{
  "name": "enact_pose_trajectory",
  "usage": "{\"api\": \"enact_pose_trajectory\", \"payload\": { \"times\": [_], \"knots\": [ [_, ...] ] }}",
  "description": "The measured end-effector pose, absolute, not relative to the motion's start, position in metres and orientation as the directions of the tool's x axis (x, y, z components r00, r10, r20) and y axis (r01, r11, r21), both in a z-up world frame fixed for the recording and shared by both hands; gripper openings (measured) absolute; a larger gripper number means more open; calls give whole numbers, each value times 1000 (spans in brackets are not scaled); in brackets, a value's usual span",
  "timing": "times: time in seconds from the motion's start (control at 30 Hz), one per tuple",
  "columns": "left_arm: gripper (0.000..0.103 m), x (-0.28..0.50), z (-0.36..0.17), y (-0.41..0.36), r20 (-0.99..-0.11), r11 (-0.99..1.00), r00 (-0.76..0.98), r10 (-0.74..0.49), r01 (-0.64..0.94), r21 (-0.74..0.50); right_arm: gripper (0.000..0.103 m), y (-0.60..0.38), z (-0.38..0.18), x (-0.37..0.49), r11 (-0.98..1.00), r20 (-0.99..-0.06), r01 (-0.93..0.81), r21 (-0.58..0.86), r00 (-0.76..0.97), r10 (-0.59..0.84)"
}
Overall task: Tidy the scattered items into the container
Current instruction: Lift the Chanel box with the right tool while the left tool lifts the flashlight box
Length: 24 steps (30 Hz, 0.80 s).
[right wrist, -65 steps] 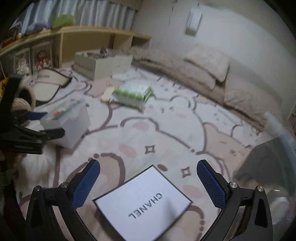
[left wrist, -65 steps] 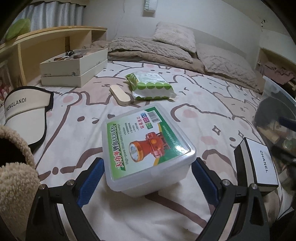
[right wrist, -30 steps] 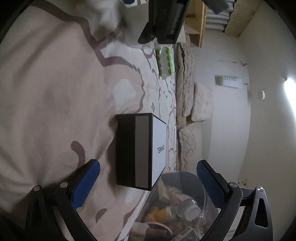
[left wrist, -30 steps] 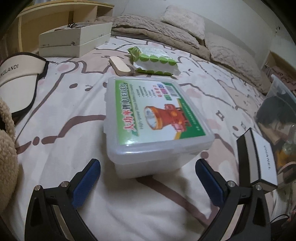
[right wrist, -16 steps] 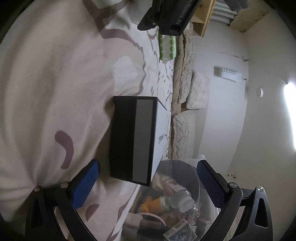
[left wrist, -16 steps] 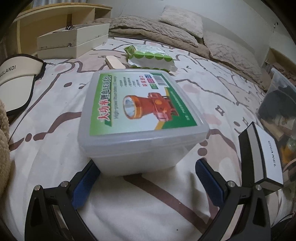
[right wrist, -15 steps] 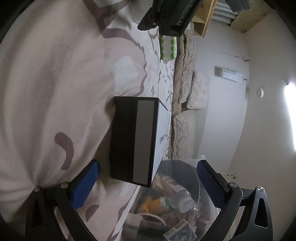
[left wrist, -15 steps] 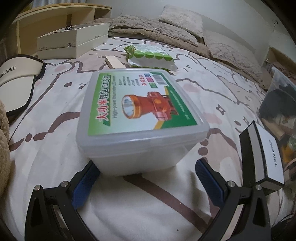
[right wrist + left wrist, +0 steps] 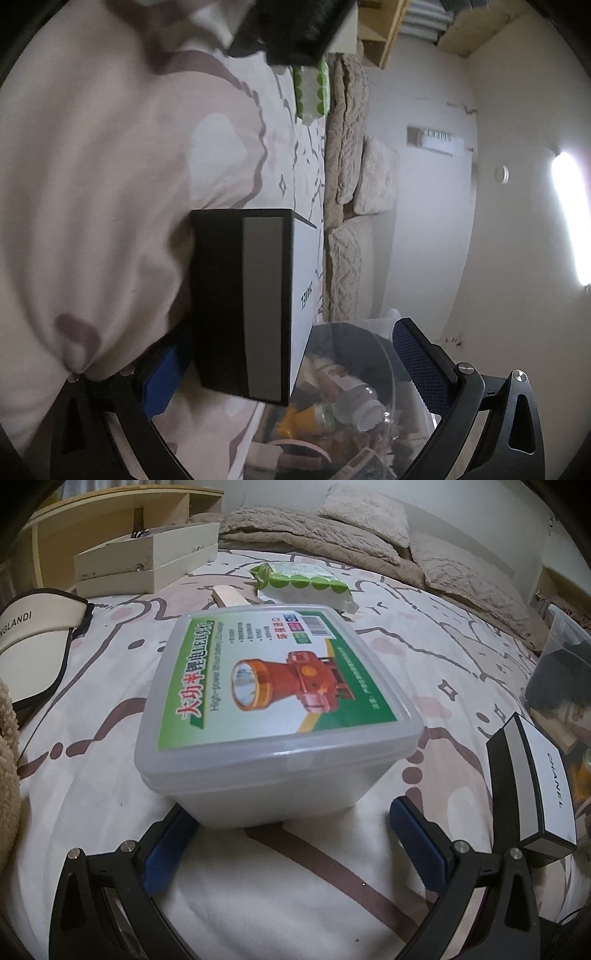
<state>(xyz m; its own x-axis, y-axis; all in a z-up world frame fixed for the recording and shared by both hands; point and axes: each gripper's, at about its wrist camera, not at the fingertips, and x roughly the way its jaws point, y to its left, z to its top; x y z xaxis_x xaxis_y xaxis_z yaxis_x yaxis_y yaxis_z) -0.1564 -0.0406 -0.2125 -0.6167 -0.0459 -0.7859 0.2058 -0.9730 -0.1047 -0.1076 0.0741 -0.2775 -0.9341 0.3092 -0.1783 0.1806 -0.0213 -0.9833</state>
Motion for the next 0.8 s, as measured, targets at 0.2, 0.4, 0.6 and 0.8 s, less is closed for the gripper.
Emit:
{"api": "enact_pose_trajectory", "payload": {
  "times": [0.2, 0.4, 0.6, 0.8],
  "knots": [
    [103, -162, -212, -38, -784, -975, -616, -82, 213, -66, 103, 73, -278, -118, -54, -174, 166, -985, -936, 307],
    [102, -164, -211, -39, -782, -974, -617, -88, 217, -61, 95, 70, -277, -120, -91, -164, 144, -985, -949, 268],
    [101, -167, -206, -48, -775, -965, -630, -48, 230, -127, 52, 57, -285, -121, -115, -190, 168, -979, -957, 220],
    [90, -169, -203, -51, -772, -961, -634, -40, 237, -144, 51, 60, -259, -128, -256, -272, 216, -942, -939, 210]
  ]
}}
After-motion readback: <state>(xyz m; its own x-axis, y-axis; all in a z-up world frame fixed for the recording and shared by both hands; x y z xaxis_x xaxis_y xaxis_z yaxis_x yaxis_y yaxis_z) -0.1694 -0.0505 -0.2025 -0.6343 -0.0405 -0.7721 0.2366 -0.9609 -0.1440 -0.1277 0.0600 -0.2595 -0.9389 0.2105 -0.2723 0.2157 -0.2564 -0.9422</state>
